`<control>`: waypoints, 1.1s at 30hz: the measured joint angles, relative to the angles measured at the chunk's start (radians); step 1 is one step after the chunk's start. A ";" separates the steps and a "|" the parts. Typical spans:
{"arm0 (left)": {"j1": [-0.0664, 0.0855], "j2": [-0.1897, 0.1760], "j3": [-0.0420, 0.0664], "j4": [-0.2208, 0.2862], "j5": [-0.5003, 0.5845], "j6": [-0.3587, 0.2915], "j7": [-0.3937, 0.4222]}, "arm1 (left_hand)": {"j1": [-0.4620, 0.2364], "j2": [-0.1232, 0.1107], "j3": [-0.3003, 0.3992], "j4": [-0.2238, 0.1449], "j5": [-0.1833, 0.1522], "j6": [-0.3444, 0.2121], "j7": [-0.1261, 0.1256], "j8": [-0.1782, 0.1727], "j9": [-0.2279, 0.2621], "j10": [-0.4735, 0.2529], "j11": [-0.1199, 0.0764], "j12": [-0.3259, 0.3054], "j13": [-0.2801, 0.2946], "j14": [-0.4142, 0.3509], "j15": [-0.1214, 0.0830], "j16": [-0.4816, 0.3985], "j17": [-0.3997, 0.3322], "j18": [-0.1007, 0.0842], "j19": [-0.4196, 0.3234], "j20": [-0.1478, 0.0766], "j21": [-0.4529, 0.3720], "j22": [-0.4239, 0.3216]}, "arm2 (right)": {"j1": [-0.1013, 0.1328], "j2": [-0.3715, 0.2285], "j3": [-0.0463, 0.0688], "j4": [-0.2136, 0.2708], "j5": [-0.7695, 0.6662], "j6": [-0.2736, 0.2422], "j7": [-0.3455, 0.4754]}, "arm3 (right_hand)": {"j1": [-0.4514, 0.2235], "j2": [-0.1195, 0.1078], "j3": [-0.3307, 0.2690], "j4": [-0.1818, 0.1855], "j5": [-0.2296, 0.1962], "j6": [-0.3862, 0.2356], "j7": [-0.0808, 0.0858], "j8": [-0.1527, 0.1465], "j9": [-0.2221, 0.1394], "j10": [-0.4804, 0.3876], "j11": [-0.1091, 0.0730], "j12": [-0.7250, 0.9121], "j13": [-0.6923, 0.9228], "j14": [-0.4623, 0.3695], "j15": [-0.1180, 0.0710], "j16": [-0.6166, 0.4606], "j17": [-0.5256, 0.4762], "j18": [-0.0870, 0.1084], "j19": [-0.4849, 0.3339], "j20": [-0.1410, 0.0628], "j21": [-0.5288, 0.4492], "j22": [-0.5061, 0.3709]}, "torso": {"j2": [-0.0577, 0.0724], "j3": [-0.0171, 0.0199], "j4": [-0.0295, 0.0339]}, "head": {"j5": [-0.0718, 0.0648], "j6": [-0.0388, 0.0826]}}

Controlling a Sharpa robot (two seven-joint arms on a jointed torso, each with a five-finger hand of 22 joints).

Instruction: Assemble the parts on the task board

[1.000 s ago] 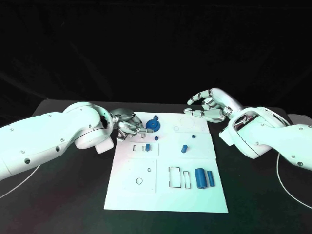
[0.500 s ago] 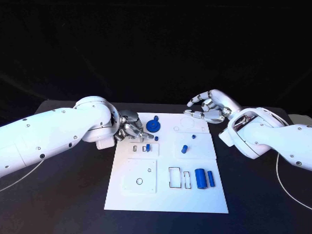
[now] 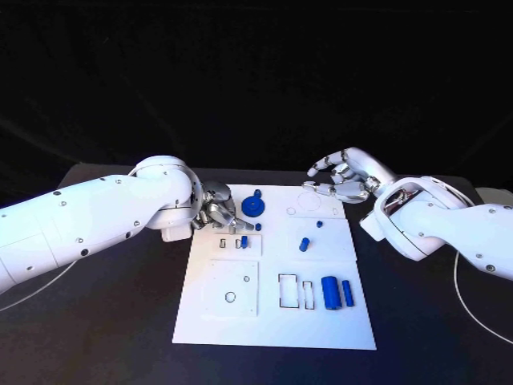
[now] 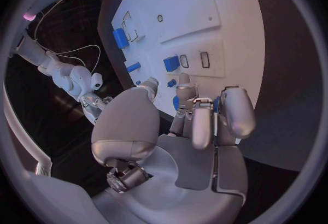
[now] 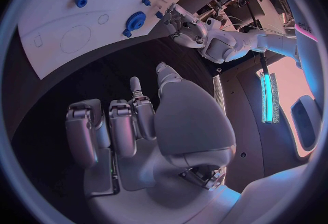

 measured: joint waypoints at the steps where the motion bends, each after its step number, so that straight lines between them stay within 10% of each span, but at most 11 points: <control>1: 0.000 0.003 -0.001 -0.002 0.000 0.001 -0.001 | 0.006 0.006 0.000 0.000 0.000 -0.003 -0.003 0.000 0.003 0.000 0.000 0.000 0.000 0.000 0.000 0.000 0.000 0.000 0.000 0.000 0.000 0.002 | 0.000 0.001 0.000 0.000 0.000 0.000 0.000 | 0.000 0.000 0.000 0.000 0.000 0.000 0.000 0.000 0.000 0.000 0.000 0.000 0.000 0.000 0.000 0.000 0.000 0.000 0.000 0.000 0.000 0.000 | 0.000 0.0000 -0.0001 | 0.001 -0.001; 14: 0.000 0.042 -0.026 -0.039 0.004 0.008 -0.005 | 0.017 0.017 0.000 0.000 0.000 -0.003 -0.003 0.004 0.011 0.000 0.000 0.000 -0.002 0.000 0.000 0.005 0.000 0.000 0.003 0.003 0.007 0.014 | 0.000 0.008 0.000 -0.004 -0.001 0.004 -0.005 | 0.000 0.000 0.004 -0.004 0.033 0.000 0.000 0.008 0.000 0.000 0.000 -0.005 0.000 0.000 0.000 0.000 0.000 0.000 0.000 0.000 0.000 0.000 | 0.001 -0.0012 -0.0012 | -0.001 -0.008; 33: -0.001 0.053 -0.032 -0.046 0.016 0.032 -0.007 | 0.058 0.024 0.024 -0.001 0.000 -0.007 -0.007 0.014 0.032 -0.004 -0.003 0.000 -0.015 0.000 -0.007 0.005 0.000 0.000 0.007 0.000 0.015 0.029 | -0.002 0.013 -0.001 -0.010 -0.002 0.009 -0.008 | 0.000 0.000 0.007 -0.001 0.039 0.000 0.000 0.008 0.000 0.000 0.000 -0.005 0.000 0.000 0.000 0.000 0.000 0.000 0.000 0.000 0.000 0.001 | 0.000 -0.0006 -0.0003 | -0.009 -0.016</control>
